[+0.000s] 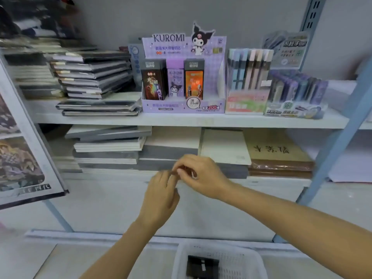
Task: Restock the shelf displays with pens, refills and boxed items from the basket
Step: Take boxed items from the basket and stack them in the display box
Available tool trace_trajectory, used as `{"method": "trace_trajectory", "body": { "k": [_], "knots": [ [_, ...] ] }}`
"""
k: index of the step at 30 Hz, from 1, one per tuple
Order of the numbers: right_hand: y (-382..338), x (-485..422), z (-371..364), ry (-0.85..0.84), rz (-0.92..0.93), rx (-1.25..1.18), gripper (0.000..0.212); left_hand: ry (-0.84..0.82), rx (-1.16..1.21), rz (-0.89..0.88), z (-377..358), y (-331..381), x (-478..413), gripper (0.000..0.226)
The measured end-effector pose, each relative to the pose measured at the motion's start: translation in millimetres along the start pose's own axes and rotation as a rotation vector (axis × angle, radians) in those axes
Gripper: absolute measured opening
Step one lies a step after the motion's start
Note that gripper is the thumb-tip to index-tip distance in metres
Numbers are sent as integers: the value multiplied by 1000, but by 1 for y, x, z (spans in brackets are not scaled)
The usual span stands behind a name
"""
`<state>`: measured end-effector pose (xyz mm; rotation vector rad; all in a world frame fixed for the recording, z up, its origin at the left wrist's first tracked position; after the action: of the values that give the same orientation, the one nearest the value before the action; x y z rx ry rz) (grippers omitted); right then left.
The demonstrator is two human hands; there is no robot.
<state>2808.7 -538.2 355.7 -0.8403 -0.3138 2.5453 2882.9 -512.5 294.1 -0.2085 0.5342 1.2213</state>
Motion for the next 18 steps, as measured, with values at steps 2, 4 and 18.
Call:
{"method": "trace_trajectory", "body": {
  "k": [2, 4, 18],
  "knots": [
    [29, 34, -60, -139, -133, -80, 12, -152, 58, 38, -54, -6, 32, 47],
    [62, 72, -118, -284, -279, -136, 13, -315, 123, 58, -108, -11, 71, 47],
    [161, 309, -325, -684, -835, 16, 56, -775, 119, 207, -256, -12, 215, 74]
  ]
}}
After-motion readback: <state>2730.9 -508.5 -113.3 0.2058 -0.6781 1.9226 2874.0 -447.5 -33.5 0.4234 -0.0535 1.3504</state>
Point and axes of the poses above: each hand's wrist, its own x-axis away from the middle knuckle, its own z-axis out of the back of the hand, y = z × x, the point moved 10 cm from there along -x, towards the middle knuckle, and after that the axes turned 8 degrees about -y, right-handed, at the moved point
